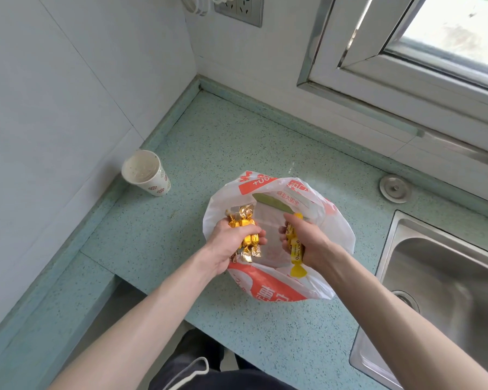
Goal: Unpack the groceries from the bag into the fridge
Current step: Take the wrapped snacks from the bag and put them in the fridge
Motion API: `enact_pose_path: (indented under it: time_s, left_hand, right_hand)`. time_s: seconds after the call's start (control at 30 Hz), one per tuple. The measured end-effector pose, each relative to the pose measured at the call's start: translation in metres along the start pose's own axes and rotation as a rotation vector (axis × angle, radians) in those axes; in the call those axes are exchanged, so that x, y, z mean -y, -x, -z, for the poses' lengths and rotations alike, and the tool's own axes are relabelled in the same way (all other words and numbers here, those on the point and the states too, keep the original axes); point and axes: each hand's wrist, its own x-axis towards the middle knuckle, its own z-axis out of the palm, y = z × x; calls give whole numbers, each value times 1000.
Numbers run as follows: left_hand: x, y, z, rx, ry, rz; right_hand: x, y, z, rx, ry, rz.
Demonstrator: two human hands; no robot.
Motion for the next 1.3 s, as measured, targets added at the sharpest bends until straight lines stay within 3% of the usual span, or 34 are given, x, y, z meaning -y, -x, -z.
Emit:
enact_pose_path:
  time_s: [0.13, 0.2, 0.3, 0.4, 0.73, 0.97, 1.1, 1.2, 1.3]
  left_hand:
    - [2, 0, 4, -68, -65, -19]
    - [1, 2, 7, -96, -113, -52]
    - [-4, 6, 11, -106, -141, -104]
    - [-10, 9, 15, -127, -178, -153]
    - [-23, 2, 15, -214, -267, -238]
    - [-36, -3, 12, -240, -291, -303]
    - [-40, 0, 12, -208, -298, -296]
    - [-45, 4, 10, -167, -363, -310]
    - [-52, 8, 3, -133, -423, -351]
  right_hand:
    - [6, -18, -6, -99, 979, 524]
    - [9, -28, -14, -193, 1345, 684]
    - [16, -38, -27, -297, 1556, 761]
    - [19, -54, -29, -347, 1676, 673]
    - [29, -31, -37, -206, 1548, 686]
    - [37, 31, -25, -36, 1210, 379]
    - [33, 62, -5, -58, 1159, 203]
    - [28, 73, 5, -146, 963, 229]
    - [29, 71, 3, 9, 512, 238]
